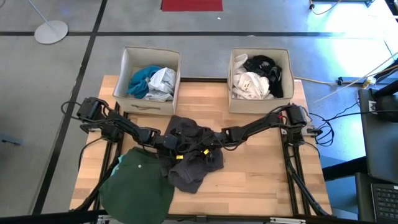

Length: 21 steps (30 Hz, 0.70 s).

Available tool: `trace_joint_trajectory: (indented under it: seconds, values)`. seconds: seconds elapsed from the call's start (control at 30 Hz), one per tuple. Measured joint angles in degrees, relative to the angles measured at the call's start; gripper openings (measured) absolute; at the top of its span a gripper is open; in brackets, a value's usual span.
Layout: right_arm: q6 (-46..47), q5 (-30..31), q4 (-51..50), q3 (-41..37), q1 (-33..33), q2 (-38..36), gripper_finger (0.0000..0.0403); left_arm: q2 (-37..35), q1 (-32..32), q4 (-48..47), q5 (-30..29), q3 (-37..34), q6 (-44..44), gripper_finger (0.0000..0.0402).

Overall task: Sort clothes
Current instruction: Put the gray shorts into the left laundry bin

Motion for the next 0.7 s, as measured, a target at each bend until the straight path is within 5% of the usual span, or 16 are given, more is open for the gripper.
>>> trace_joint_trajectory:
  seconds: [0.37, 0.7]
  values:
    - [0.70, -2.97, -2.96, 0.02, -0.46, 0.09, 0.0093, -0.84, 0.00, -0.75, 0.09, 0.05, -0.76, 0.0162]
    - [-0.42, -2.55, -2.10, 0.00, -0.61, 0.25, 0.0081, -13.72, -0.82, -22.42, 0.05, 3.63, -4.84, 0.0162]
